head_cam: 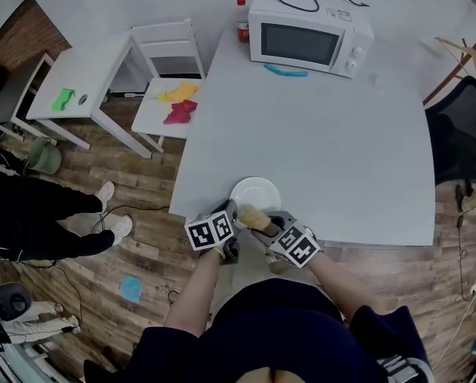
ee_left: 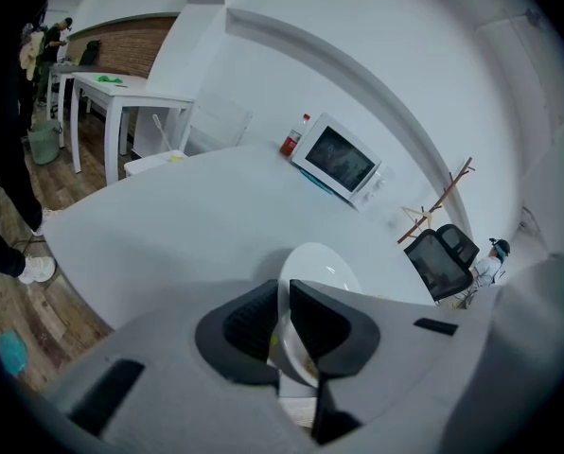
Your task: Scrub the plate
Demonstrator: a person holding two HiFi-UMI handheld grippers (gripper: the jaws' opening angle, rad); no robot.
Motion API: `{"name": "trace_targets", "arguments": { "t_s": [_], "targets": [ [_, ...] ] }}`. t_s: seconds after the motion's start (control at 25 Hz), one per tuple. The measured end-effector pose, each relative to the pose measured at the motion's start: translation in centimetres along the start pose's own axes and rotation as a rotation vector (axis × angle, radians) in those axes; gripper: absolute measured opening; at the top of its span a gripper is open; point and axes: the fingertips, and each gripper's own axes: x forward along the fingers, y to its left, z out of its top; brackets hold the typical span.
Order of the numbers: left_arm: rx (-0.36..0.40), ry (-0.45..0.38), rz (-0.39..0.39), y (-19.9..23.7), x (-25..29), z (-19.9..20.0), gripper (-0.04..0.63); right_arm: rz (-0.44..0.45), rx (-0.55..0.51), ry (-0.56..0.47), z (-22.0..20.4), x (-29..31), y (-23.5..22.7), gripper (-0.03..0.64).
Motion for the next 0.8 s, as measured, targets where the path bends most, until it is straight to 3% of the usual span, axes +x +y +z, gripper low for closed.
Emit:
{"name": "trace_targets", "arguments": {
  "t_s": [0.16,0.6,0.8],
  "targets": [
    [0.0,-0.007,-0.002,0.1,-0.2,-0.1,0.052,-0.013,-0.003,-0.018,0.0,-0.4,-0.3,0.186],
    [0.028,-0.006,-0.002,-0.2,-0.3,0.0,0.052,-0.287,0.029,-0.072,2.7,-2.7,-9.1,0.186],
    [0.02,-0.003,-0.001,-0.1,-0.4,-0.1,0.052,-0.283,0.035,-0.027,1.5,-2.3,-9.6,0.186]
  ]
}}
